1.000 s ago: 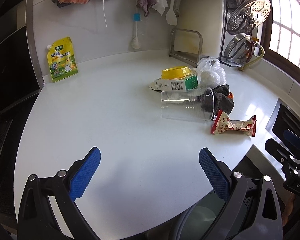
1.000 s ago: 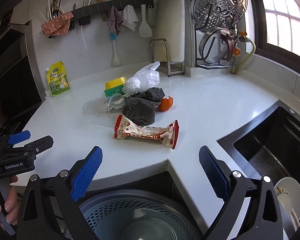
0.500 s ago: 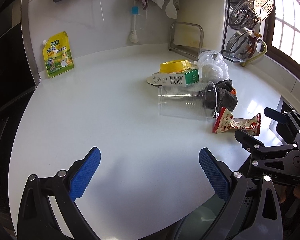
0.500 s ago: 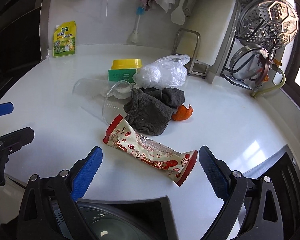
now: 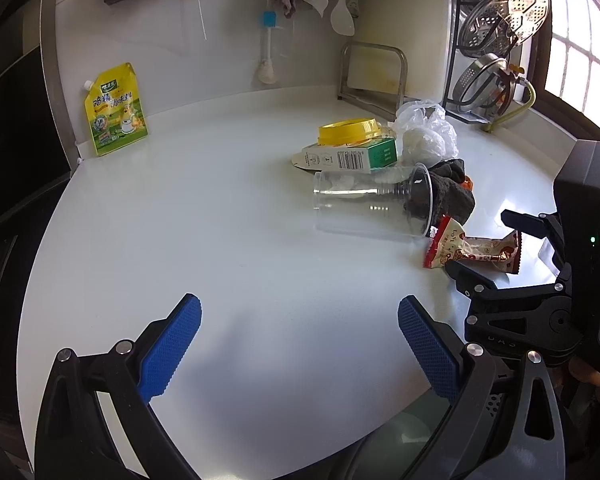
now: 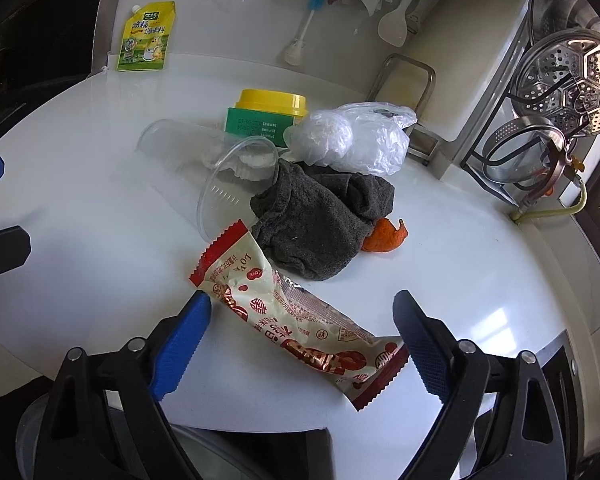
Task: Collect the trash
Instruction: 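Reach the right tool to the red-and-white snack wrapper and grasp it, then grasp the clear plastic cup with the left tool while the right tool holds the wrapper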
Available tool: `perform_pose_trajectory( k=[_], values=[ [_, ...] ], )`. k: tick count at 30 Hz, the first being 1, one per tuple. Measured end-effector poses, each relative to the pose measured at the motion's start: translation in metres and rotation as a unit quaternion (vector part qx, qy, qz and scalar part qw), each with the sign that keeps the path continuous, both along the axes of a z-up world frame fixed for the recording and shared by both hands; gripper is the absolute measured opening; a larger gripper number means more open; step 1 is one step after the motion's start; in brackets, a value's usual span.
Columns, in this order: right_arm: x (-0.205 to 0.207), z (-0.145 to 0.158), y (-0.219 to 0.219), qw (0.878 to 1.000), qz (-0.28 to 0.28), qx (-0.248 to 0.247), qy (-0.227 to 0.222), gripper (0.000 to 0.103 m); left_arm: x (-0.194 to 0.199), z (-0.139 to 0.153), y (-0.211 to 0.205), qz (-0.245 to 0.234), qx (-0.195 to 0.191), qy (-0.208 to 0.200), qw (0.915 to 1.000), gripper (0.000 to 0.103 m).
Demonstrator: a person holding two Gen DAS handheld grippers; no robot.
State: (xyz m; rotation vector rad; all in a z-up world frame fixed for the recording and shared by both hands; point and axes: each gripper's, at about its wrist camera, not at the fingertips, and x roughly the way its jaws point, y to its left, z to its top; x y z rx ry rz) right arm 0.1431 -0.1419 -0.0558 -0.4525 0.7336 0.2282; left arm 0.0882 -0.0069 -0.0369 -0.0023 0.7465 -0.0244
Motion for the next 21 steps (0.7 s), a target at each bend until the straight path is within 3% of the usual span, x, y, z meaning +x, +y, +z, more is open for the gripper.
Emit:
perform_pose_trajectory(
  k=[4,6,11,16,21],
  values=[
    [0.001,-0.002,0.0,1.0,0.01,0.007,0.013,0.056,0.0,0.003,0.0,0.001,-0.002,-0.004,1.0,0.097],
    [-0.001,-0.003,0.0,1.0,0.016,0.011,0.021,0.035,0.0,0.004,-0.001,0.001,-0.003,-0.005,1.0,0.097],
    [-0.012,0.004,-0.006,0.999,0.027,0.036,0.017,0.023,0.001,0.005,-0.005,0.0,-0.007,-0.002,1.0,0.097],
    [-0.025,0.017,-0.028,0.994,0.016,0.103,0.015,0.023,0.005,0.004,-0.015,-0.003,-0.012,-0.002,0.9999,0.097],
    [-0.037,0.034,-0.06,0.982,-0.012,0.186,-0.004,0.023,0.016,0.004,-0.027,-0.003,-0.027,-0.011,0.9996,0.097]
  ],
)
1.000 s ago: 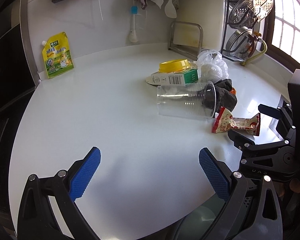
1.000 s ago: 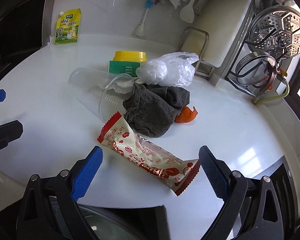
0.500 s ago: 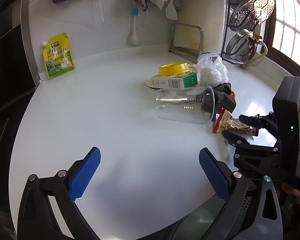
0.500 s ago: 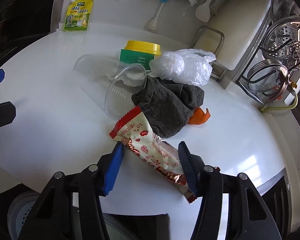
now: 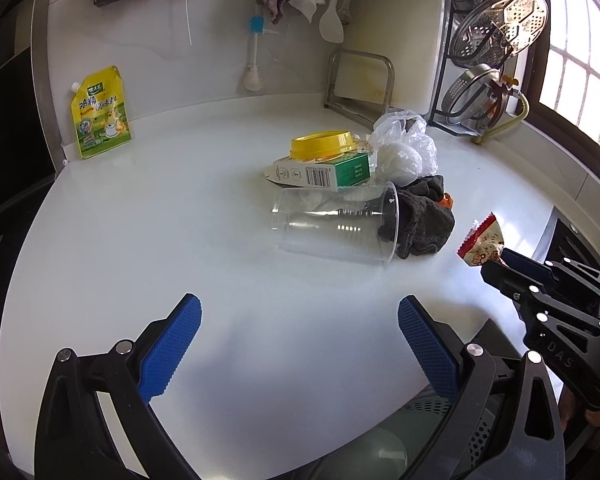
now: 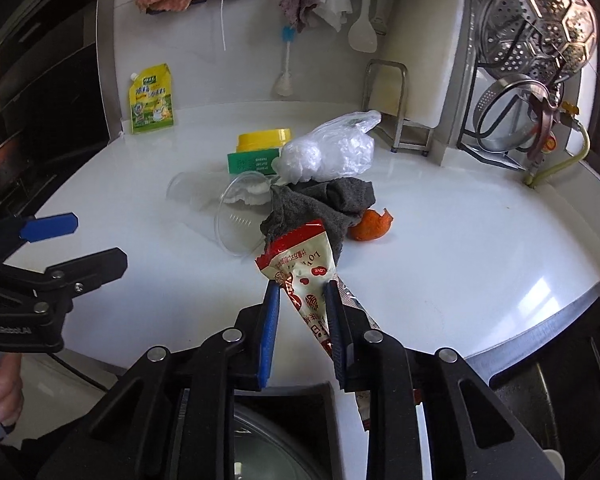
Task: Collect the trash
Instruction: 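Grasp the clear plastic cup with the left tool while the right tool holds the wrapper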
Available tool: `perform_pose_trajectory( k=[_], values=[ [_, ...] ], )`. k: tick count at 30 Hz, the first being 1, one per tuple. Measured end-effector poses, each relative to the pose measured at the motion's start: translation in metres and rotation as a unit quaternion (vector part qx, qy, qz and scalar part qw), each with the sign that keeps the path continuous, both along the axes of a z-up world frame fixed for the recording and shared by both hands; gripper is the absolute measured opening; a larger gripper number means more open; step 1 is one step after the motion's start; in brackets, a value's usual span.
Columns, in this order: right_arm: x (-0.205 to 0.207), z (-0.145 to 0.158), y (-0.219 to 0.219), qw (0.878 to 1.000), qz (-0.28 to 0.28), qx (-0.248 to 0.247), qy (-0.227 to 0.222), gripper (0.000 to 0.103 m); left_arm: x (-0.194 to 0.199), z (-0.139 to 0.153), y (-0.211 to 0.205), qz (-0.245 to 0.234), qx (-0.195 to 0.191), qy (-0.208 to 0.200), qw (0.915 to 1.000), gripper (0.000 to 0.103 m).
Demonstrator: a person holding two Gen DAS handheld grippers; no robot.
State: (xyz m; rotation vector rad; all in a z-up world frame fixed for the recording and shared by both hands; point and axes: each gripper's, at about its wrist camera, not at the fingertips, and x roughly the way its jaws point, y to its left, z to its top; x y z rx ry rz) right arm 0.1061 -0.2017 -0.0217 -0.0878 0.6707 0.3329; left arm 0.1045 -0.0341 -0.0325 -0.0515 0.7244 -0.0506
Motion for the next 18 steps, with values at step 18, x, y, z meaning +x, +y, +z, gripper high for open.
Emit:
perform_pose_trajectory(
  k=[18],
  values=[
    [-0.02,0.034,-0.047,0.99,-0.016,0.136,-0.033,0.023,0.074,-0.018,-0.05,0.073,0.051,0.012,0.996,0.097]
  ],
)
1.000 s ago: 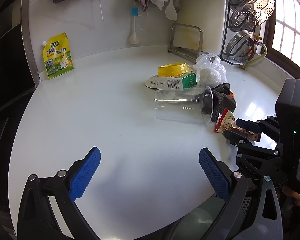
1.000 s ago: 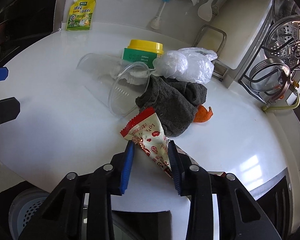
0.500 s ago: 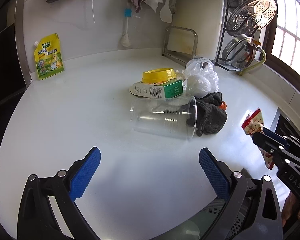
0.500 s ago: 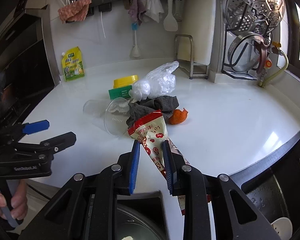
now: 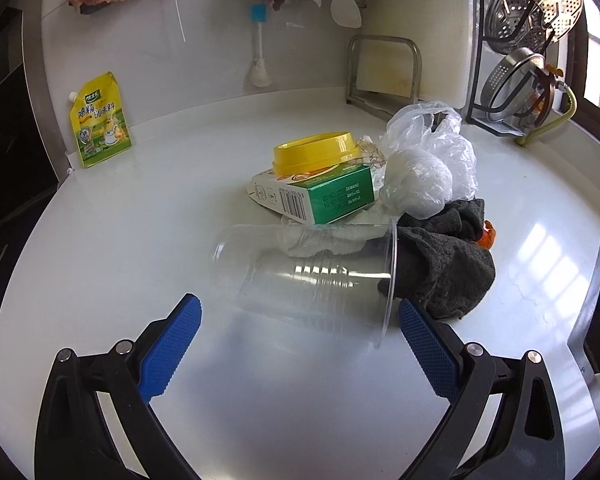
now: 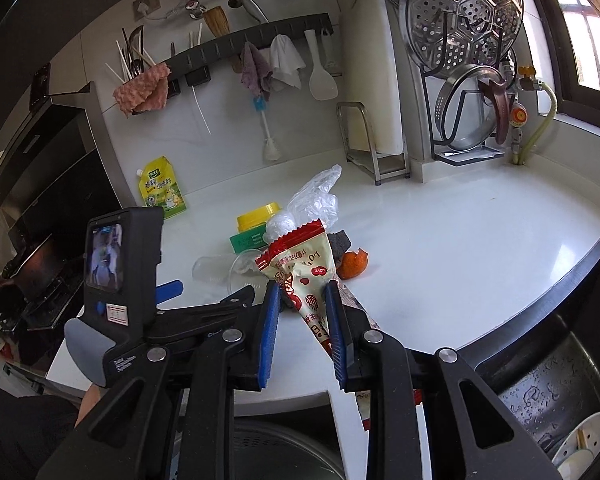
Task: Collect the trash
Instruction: 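Grasp the clear plastic cup with the left tool while the right tool holds the wrapper, then carry the cup and wrapper over the blue basket bin with both tools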
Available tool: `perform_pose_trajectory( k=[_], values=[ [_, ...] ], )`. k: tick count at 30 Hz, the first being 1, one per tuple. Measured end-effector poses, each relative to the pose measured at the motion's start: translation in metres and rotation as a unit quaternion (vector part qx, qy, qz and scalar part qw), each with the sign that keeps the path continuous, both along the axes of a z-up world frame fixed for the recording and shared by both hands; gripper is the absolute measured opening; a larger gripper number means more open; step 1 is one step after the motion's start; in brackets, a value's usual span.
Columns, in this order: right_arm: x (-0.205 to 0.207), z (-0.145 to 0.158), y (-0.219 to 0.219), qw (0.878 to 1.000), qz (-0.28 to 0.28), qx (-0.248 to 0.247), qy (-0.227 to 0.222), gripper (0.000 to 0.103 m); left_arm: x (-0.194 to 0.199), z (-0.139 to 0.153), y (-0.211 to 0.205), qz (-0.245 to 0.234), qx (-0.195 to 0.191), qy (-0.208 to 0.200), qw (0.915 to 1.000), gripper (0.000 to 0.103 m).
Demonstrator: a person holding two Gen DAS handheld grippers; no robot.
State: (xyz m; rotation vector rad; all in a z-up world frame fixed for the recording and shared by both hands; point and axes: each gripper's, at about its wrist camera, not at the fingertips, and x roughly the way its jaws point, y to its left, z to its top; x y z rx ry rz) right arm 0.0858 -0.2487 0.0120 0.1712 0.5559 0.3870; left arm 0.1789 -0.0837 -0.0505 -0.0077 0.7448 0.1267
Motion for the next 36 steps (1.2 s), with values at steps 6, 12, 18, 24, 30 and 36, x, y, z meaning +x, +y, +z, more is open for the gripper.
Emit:
perform_pose_trajectory(
  k=[6,12,18,24,30,36],
  values=[
    [0.0,0.0,-0.003,1.0,-0.003,0.008,0.003,0.023,0.015,-0.004,-0.004,0.022,0.025,0.01,0.9994,0.097],
    [-0.002,0.001,-0.002,1.0,-0.001,0.008,-0.001,0.023,0.021,-0.003,0.001,0.026,0.011,0.007,0.9996,0.083],
    [-0.001,0.001,0.0,1.0,0.001,0.003,-0.002,0.023,0.021,-0.006,0.009,0.017,-0.012,0.017,0.9996,0.071],
    [0.0,-0.001,0.001,1.0,0.001,0.002,0.003,0.023,0.013,-0.005,0.025,-0.001,-0.033,0.023,0.9992,0.019],
    [-0.001,-0.005,0.005,1.0,0.003,-0.006,0.007,0.023,-0.005,0.0,0.042,-0.02,-0.045,0.011,0.9987,0.006],
    [-0.008,-0.013,0.011,1.0,0.003,-0.012,0.021,0.023,-0.033,0.014,0.052,-0.048,-0.043,-0.008,0.9979,0.006]
  ],
)
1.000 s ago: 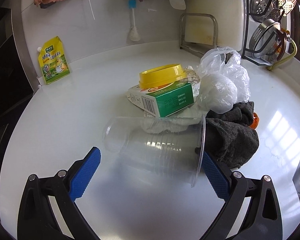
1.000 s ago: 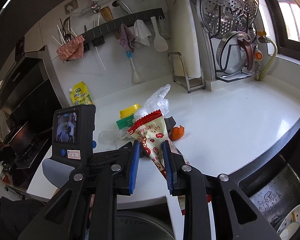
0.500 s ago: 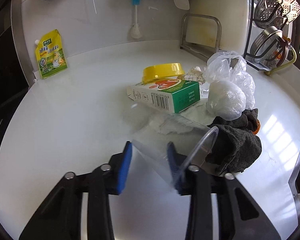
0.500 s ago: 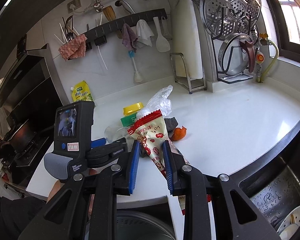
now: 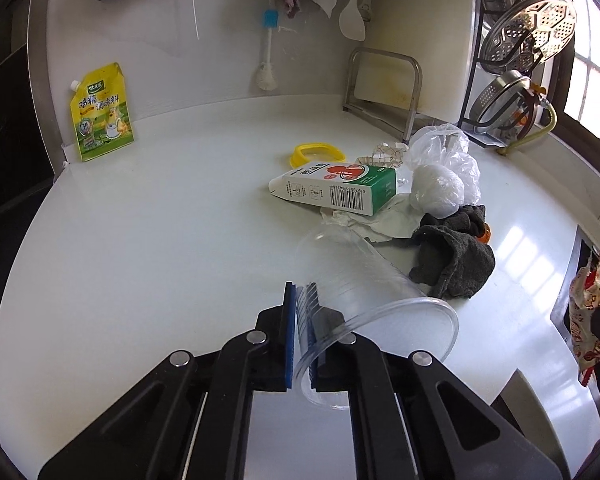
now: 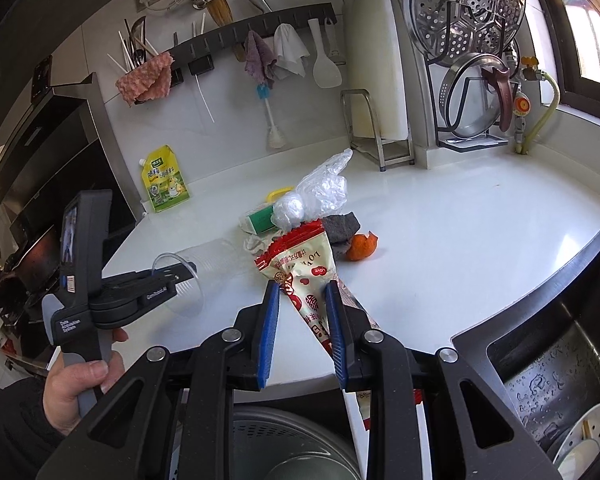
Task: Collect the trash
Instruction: 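Carry the cup and wrapper over the blue basket bin with both tools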
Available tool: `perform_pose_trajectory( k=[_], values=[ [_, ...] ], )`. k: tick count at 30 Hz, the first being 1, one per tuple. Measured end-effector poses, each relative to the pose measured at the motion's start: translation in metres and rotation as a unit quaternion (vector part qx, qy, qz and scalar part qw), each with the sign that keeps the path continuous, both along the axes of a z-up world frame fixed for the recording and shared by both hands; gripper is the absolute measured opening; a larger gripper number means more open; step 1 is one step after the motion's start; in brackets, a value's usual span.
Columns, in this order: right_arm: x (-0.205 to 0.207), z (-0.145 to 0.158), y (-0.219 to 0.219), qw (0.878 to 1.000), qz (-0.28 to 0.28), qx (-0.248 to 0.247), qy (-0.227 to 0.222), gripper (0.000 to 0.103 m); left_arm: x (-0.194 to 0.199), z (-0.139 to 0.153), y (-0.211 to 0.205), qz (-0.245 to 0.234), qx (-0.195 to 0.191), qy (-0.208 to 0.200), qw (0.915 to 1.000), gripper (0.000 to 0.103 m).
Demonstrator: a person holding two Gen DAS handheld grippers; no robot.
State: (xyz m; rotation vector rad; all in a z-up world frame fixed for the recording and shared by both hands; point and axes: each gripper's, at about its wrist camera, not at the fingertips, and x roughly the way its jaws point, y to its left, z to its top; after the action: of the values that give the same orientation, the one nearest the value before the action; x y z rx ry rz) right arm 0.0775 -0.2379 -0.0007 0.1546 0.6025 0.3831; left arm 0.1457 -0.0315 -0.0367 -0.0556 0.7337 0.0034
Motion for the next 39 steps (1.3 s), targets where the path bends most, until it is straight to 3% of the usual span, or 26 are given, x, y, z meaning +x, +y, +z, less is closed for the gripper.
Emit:
perform_pose_trajectory(
  k=[20,30,39],
  values=[
    [-0.103,-0.018,0.018,0.996,-0.083,0.023,0.024,0.023,-0.119,0.021,0.016,-0.081,-0.015,-0.031,0.9961,0.006],
    [-0.152,-0.051,0.026,0.99,-0.121,0.015,0.067,0.023,-0.17,-0.002,-0.011,-0.153,-0.009,-0.005,0.9882,0.006],
    [-0.177,-0.075,0.027,0.987,-0.133,0.005,0.092,0.023,-0.194,-0.028,-0.03,-0.187,-0.002,0.027,0.982,0.006]
  ],
)
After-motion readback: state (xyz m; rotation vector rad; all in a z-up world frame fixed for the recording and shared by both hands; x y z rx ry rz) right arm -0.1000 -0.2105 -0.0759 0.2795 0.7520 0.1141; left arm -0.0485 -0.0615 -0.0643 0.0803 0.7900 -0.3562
